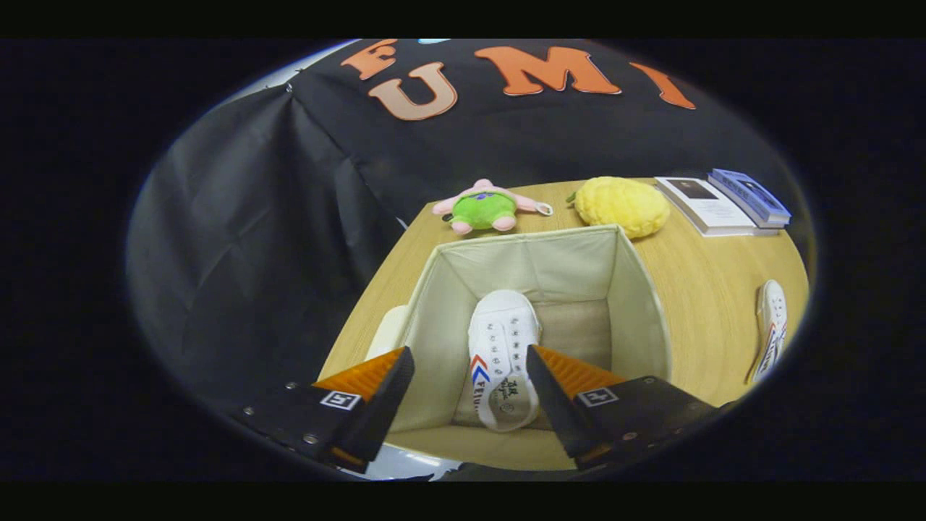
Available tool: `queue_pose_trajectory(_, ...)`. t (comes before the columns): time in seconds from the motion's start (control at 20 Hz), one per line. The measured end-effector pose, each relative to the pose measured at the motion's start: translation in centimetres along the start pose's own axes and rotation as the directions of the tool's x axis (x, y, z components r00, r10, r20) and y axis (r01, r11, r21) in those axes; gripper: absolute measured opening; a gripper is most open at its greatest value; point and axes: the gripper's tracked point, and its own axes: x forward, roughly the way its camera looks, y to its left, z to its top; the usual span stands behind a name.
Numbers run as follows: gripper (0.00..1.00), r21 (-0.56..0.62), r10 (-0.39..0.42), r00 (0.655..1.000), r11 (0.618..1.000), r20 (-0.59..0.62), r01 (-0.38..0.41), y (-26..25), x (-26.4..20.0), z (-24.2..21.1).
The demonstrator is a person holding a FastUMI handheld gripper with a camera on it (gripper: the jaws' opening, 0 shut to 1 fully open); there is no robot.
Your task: Open the storage box then place both shoes into the box .Put the left shoe in first, then the right shoe, with the right side of both shoes facing outward in a uniform manner.
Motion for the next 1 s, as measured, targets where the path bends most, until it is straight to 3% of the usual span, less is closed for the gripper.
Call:
queue_pose_trajectory(0.1, 0.99, 0.020, 0.011, 1.000, 1.000, 0.023, -0.011, -0.4, -0.8, 1.0)
queue_pose_trajectory(0.4, 0.99, 0.019, -0.017, 0.988, 1.000, 0.153, 0.014, -4.1, -4.4, 5.6)
queue_pose_trajectory(1.0, 0.99, 0.138, -0.272, 0.931, 0.960, 0.242, 0.245, -22.1, -11.6, 8.1)
